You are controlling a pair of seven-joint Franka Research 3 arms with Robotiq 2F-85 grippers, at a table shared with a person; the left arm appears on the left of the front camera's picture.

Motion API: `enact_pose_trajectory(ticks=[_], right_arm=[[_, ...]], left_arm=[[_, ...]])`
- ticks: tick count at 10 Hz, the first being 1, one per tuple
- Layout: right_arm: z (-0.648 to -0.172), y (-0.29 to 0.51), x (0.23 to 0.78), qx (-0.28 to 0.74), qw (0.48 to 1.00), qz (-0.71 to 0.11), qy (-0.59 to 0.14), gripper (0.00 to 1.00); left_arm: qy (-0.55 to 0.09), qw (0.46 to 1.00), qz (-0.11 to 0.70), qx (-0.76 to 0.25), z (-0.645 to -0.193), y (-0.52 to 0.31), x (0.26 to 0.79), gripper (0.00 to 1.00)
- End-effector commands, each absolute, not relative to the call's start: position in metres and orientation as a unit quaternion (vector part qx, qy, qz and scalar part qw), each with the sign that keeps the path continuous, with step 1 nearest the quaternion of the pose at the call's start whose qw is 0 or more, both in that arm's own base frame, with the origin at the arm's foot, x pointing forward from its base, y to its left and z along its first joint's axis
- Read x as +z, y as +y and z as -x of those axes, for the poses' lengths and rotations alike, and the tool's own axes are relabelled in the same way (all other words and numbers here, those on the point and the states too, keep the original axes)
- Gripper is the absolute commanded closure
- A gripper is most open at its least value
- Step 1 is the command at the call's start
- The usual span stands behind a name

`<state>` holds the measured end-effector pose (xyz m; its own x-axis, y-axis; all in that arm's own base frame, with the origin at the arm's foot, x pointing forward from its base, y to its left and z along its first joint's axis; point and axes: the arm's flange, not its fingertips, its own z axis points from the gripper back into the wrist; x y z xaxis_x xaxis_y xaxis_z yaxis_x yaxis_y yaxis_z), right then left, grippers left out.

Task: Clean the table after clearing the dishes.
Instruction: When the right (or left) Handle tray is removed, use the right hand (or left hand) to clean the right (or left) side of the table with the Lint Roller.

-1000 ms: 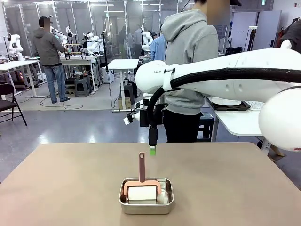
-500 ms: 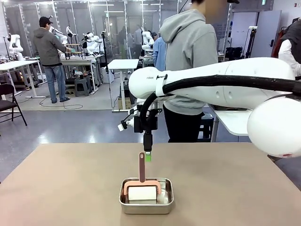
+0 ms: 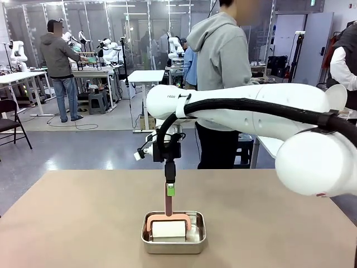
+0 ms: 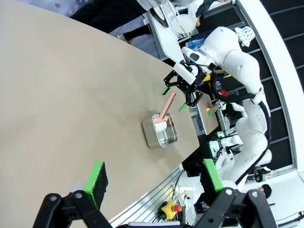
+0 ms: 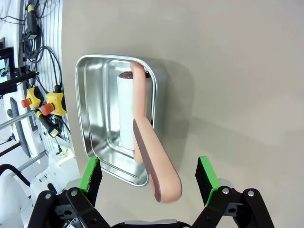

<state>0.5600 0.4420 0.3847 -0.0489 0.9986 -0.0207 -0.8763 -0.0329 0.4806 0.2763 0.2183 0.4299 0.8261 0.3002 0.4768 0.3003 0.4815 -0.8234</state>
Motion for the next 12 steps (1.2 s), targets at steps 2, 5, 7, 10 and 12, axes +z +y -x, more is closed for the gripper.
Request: enact_pose_trajectory(ticks=[2,5,7,10,12], right_arm=[[-0.5791,0.4647,0.3909,0.708,0.652,-0.176,0.208,0.00],[-0.5794,0.4685,0.3866,0.705,0.649,-0.182,0.220,0.12],[-0.5805,0.4680,0.3867,0.702,0.651,-0.190,0.218,0.31],[-0.5793,0.4691,0.3861,0.704,0.645,-0.201,0.220,0.64],[-0.5787,0.4687,0.3881,0.700,0.647,-0.199,0.226,0.83]], left_arm=[[-0.296,0.805,0.513,-0.004,-0.2729,0.2199,0.4310,0.00],[-0.296,0.805,0.513,-0.004,-0.2729,0.2199,0.4310,0.00],[-0.296,0.805,0.513,-0.004,-0.2729,0.2199,0.4310,0.00],[-0.296,0.805,0.513,-0.004,-0.2729,0.2199,0.4310,0.00],[-0.296,0.805,0.513,-0.004,-0.2729,0.2199,0.4310,0.00]])
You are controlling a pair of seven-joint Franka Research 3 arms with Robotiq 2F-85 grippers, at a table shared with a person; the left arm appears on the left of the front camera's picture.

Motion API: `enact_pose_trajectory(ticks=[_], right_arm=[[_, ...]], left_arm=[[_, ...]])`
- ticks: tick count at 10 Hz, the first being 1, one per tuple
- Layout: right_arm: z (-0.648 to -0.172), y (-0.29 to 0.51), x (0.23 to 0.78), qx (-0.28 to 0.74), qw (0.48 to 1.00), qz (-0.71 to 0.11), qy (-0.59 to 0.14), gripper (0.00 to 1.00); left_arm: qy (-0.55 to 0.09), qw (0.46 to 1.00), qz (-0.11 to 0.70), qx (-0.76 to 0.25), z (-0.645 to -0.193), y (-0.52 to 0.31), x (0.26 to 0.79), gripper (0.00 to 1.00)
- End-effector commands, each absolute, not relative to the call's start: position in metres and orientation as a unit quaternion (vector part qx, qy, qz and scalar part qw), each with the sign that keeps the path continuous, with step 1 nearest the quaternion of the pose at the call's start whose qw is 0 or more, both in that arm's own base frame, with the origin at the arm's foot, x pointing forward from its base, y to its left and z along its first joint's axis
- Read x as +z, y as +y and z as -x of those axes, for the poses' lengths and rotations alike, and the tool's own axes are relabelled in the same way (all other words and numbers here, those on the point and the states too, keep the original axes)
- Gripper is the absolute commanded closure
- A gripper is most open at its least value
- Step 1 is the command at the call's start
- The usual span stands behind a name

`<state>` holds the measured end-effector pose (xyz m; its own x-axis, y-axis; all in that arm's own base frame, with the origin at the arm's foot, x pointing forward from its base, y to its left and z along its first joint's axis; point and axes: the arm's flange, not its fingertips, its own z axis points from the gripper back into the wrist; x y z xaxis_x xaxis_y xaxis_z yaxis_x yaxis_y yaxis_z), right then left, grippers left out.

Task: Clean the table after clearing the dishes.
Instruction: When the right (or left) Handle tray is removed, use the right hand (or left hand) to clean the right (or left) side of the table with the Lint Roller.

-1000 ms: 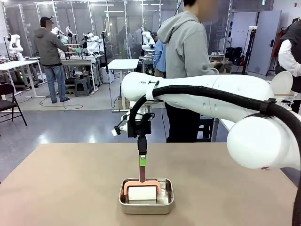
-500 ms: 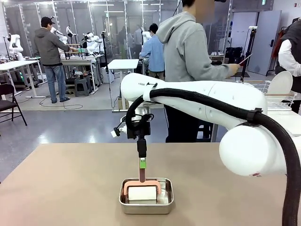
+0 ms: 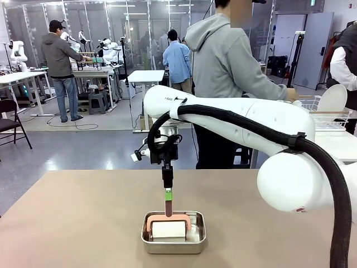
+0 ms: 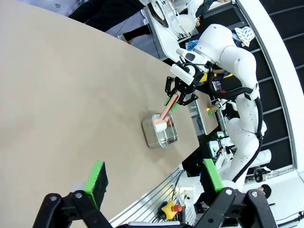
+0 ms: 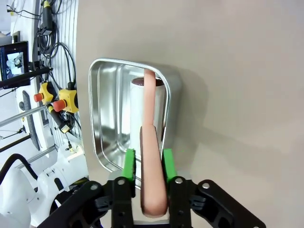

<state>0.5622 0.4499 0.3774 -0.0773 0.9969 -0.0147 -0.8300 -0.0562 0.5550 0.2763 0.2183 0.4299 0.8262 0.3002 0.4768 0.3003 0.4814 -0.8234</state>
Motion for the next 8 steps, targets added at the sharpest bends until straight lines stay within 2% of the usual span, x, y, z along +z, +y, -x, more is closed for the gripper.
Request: enact_pose_trajectory(ticks=[1,2,6,8], right_arm=[[-0.579,0.468,0.389,0.699,0.648,-0.197,0.228,0.88],[-0.579,0.468,0.390,0.697,0.650,-0.197,0.230,1.00],[-0.574,0.467,0.395,0.693,0.659,-0.187,0.226,0.98],[-0.558,0.457,0.417,0.657,0.699,-0.167,0.227,0.98]], left_arm=[[-0.296,0.805,0.513,-0.004,-0.273,0.220,0.431,0.00],[-0.296,0.805,0.513,-0.004,-0.273,0.220,0.431,0.00],[-0.296,0.805,0.513,-0.004,-0.273,0.220,0.431,0.00],[-0.296,0.805,0.513,-0.004,-0.273,0.220,0.431,0.00]])
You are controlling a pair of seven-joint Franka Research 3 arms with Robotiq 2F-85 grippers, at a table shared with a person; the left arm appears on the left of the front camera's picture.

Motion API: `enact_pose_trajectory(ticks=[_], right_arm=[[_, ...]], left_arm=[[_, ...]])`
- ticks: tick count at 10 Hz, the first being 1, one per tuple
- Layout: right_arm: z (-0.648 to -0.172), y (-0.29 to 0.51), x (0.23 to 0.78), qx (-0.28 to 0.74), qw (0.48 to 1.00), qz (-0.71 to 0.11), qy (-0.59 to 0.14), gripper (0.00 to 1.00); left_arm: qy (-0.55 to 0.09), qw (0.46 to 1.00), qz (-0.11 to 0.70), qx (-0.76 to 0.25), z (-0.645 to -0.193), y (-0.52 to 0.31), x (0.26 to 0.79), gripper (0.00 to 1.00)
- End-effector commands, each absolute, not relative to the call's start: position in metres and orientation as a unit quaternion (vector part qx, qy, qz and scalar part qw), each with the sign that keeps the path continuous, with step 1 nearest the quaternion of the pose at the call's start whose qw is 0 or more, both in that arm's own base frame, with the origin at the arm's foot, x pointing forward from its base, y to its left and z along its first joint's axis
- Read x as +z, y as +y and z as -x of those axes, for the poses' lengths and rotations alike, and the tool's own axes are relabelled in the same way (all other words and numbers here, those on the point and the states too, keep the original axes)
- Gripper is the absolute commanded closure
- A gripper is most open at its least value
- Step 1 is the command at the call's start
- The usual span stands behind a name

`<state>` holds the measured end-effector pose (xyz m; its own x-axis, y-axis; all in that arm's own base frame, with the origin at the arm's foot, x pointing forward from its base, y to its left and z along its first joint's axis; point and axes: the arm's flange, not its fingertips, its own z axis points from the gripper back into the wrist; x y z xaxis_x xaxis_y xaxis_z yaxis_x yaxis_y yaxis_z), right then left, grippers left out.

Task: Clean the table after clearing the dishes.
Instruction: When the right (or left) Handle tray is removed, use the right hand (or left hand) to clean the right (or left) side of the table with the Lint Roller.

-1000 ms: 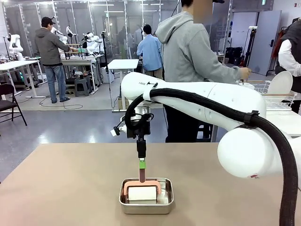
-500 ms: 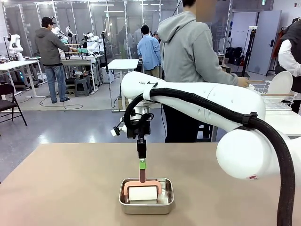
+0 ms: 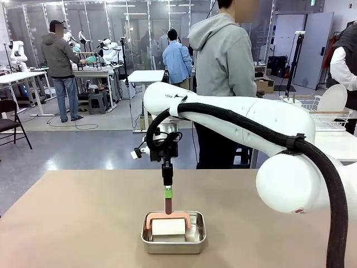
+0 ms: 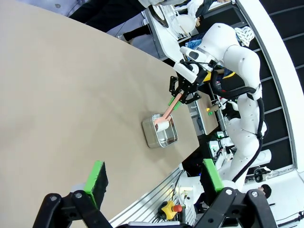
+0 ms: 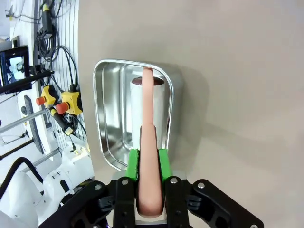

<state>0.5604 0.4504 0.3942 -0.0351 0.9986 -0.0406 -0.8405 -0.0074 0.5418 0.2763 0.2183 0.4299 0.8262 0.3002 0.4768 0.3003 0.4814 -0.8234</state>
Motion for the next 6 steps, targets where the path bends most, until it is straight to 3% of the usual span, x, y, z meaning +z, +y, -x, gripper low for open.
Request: enact_pose_trajectory(ticks=[1,2,6], right_arm=[[-0.546,0.446,0.439,0.631,0.728,-0.163,0.212,0.98],[-0.530,0.431,0.467,0.601,0.766,-0.146,0.176,0.98],[-0.494,0.355,0.521,0.404,0.894,-0.117,0.152,0.98]], left_arm=[[-0.296,0.805,0.513,-0.004,-0.273,0.220,0.431,0.00],[-0.296,0.805,0.513,-0.004,-0.273,0.220,0.431,0.00],[-0.296,0.805,0.513,-0.004,-0.273,0.220,0.431,0.00]])
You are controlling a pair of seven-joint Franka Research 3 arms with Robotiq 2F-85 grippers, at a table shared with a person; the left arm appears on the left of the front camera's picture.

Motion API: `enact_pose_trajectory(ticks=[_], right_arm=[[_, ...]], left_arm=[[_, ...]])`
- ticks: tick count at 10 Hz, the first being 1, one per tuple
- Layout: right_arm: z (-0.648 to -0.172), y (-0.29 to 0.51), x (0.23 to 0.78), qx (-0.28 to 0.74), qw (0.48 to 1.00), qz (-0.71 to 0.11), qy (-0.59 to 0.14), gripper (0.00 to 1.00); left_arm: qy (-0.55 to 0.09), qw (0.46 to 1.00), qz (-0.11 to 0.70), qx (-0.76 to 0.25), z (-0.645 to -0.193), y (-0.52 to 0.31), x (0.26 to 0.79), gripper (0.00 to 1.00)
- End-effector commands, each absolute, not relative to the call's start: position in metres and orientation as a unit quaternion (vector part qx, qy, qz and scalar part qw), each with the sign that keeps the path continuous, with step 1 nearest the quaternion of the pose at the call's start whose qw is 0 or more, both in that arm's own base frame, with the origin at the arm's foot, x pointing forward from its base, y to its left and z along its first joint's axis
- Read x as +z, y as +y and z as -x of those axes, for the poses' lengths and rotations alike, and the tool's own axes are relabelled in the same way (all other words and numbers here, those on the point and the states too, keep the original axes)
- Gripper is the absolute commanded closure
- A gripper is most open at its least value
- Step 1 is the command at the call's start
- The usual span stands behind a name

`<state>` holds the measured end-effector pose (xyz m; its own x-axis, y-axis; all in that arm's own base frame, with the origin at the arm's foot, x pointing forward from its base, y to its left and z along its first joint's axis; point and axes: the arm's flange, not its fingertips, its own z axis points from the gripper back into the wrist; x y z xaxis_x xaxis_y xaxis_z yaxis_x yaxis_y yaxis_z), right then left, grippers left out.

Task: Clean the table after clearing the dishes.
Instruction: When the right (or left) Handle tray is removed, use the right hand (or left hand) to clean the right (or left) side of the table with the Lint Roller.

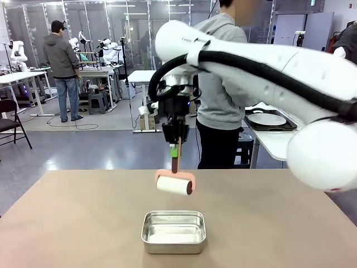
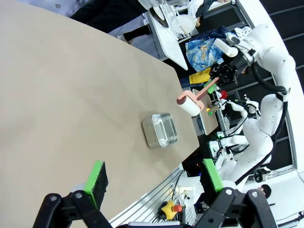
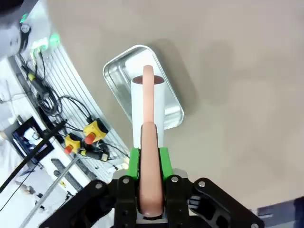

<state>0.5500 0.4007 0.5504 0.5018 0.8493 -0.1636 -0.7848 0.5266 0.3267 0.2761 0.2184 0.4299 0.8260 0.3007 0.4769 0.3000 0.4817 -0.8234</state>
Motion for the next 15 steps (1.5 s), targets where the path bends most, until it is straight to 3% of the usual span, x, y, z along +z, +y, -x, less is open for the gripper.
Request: enact_pose_trajectory(ticks=[1,4,6,8,9,10,14,15], right_arm=[[-0.482,0.328,0.523,0.348,0.920,-0.122,0.132,0.98],[-0.455,0.259,0.519,0.162,0.973,-0.126,0.106,0.98],[-0.451,0.224,0.524,0.106,0.978,-0.170,0.053,0.98],[-0.457,0.202,0.526,0.090,0.978,-0.187,0.021,0.98],[-0.462,0.203,0.520,0.168,0.970,-0.176,-0.026,0.98],[-0.477,0.203,0.536,0.081,0.980,-0.172,0.054,0.98],[-0.477,0.203,0.536,0.081,0.980,-0.172,0.054,0.98],[-0.473,0.200,0.529,0.096,0.979,-0.172,0.046,0.79]], left_arm=[[-0.296,0.805,0.513,-0.004,-0.273,0.220,0.431,0.00],[-0.296,0.805,0.513,-0.004,-0.273,0.220,0.431,0.00],[-0.296,0.805,0.513,-0.004,-0.273,0.220,0.431,0.00],[-0.296,0.805,0.513,-0.004,-0.273,0.220,0.431,0.00],[-0.296,0.805,0.513,-0.004,-0.273,0.220,0.431,0.00],[-0.296,0.805,0.513,-0.004,-0.273,0.220,0.431,0.00],[-0.296,0.805,0.513,-0.004,-0.273,0.220,0.431,0.00],[-0.296,0.805,0.513,-0.004,-0.273,0.220,0.431,0.00]])
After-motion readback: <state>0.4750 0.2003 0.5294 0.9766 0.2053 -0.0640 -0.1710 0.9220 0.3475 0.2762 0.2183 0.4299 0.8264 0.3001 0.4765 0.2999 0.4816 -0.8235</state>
